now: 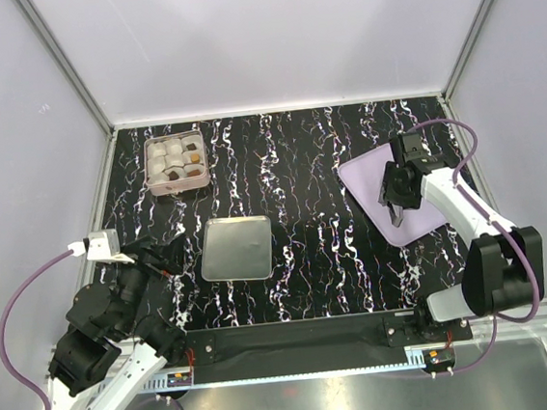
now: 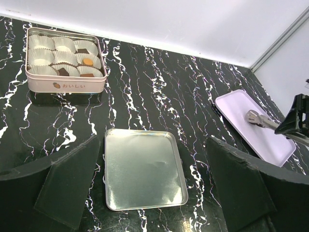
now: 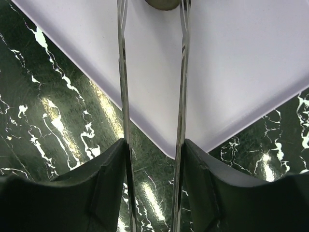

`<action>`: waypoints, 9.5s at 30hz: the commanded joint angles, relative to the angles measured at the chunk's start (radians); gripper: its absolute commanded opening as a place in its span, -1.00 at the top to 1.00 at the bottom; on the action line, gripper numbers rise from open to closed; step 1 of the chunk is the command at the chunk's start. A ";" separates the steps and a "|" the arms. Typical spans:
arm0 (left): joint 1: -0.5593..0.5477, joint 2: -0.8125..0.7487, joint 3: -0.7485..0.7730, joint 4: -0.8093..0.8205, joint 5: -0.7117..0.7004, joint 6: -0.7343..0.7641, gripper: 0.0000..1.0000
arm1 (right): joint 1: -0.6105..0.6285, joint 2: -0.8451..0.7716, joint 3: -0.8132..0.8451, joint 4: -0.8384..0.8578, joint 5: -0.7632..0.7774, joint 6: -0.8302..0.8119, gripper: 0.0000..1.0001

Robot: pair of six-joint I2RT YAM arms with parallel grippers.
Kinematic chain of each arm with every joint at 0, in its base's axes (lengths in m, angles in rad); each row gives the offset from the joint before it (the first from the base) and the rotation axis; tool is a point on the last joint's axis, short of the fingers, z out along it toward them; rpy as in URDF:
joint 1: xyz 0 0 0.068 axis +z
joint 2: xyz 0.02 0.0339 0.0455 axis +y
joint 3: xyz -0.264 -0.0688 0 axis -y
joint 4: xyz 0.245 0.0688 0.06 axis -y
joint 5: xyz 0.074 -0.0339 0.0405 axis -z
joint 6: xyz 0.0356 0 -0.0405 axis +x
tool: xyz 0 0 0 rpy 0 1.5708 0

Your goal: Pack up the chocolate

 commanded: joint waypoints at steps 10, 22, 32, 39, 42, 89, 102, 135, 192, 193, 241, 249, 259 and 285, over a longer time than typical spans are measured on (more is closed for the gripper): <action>0.001 0.015 0.002 0.060 0.001 0.011 -0.98 | -0.006 0.046 0.010 0.077 -0.014 0.014 -0.01; 0.001 0.014 0.002 0.058 0.001 0.010 -0.98 | -0.006 0.005 0.052 0.018 -0.012 0.008 0.16; 0.001 0.008 0.002 0.057 -0.003 0.010 -0.98 | -0.003 -0.014 0.119 -0.029 -0.055 0.027 0.21; 0.001 0.005 0.002 0.057 -0.008 0.008 -0.98 | 0.043 0.035 0.269 -0.015 -0.126 0.053 0.21; 0.001 0.005 0.003 0.057 -0.011 0.010 -0.98 | 0.156 0.149 0.416 -0.037 -0.081 0.056 0.22; 0.001 -0.014 0.002 0.055 -0.018 0.007 -0.98 | 0.731 1.296 1.497 0.606 -0.158 -0.203 0.19; 0.001 -0.006 0.002 0.057 -0.017 0.008 -0.98 | 0.731 1.332 1.478 0.621 -0.126 -0.223 0.18; 0.001 0.014 0.002 0.055 -0.014 0.008 -0.98 | 0.730 1.148 1.379 0.699 -0.152 -0.292 0.10; 0.001 0.005 0.000 0.063 0.020 0.010 -0.98 | -0.083 -0.086 -0.033 0.038 0.093 0.062 0.00; 0.001 0.006 0.000 0.063 0.020 0.010 -0.98 | -0.083 -0.083 -0.036 0.046 0.090 0.059 0.01; 0.001 0.003 0.002 0.058 0.008 0.007 -0.98 | -0.066 -0.078 0.124 -0.017 -0.005 0.031 0.27; 0.001 0.006 0.002 0.054 0.000 0.004 -0.98 | 0.072 0.009 0.280 -0.069 0.086 0.043 0.23; 0.001 0.006 0.002 0.058 0.018 0.003 -0.98 | -0.095 -0.095 0.135 -0.096 0.106 0.065 0.06; 0.001 -0.027 0.003 0.055 0.060 0.003 -0.98 | -0.356 -0.199 -0.002 -0.152 0.003 0.067 -0.05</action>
